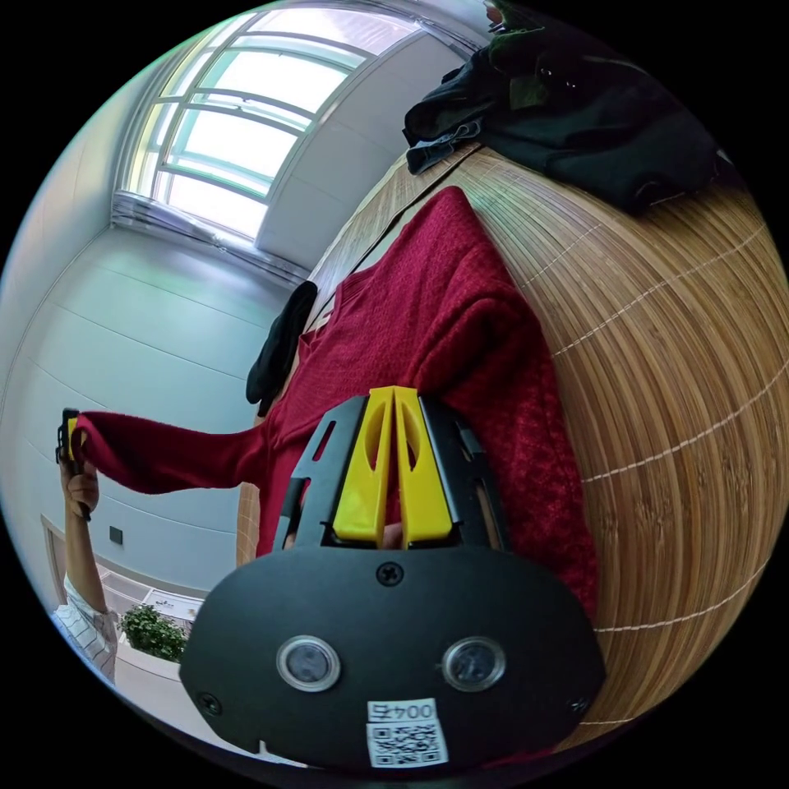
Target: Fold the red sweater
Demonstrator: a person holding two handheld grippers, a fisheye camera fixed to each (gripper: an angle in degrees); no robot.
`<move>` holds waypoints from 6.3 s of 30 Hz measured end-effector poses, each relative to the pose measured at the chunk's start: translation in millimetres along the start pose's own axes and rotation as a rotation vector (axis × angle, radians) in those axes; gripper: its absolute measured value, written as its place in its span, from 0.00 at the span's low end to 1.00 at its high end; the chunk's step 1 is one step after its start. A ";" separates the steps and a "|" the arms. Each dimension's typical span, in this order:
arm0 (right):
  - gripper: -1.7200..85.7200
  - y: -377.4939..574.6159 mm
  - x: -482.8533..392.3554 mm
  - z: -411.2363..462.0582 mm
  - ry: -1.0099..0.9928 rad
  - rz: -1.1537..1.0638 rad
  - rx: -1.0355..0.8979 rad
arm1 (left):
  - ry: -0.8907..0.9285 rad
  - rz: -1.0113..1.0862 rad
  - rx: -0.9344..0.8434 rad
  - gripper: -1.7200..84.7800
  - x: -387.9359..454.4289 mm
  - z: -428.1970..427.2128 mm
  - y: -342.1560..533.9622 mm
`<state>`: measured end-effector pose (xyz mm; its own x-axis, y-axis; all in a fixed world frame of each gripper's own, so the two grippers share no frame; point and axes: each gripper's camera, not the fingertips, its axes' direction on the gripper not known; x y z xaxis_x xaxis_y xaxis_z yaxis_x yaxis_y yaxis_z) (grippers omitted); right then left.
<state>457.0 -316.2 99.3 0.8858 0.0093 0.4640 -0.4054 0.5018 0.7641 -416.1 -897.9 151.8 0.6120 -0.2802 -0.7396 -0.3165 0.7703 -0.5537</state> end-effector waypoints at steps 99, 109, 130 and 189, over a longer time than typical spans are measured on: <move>0.05 69.0 -471.1 661.9 0.681 -0.910 -0.613 | -1.020 -0.177 0.363 0.05 -199.1 302.6 350.5; 0.06 30.0 -423.6 383.7 0.175 -0.709 -0.059 | -1.110 -0.177 0.338 0.04 -199.3 298.3 354.2; 0.03 101.7 -162.5 53.1 0.293 -0.382 -0.151 | -0.529 -0.360 0.469 0.02 -170.0 242.5 518.8; 0.05 67.2 -75.9 -39.4 0.263 -0.208 -0.144 | -0.590 -0.096 0.594 0.10 -155.1 202.7 498.1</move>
<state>371.4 -249.1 97.7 0.9814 0.1067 0.1594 -0.1907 0.6329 0.7504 -521.8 -354.6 68.3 0.9475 -0.1416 -0.2867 0.0892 0.9780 -0.1883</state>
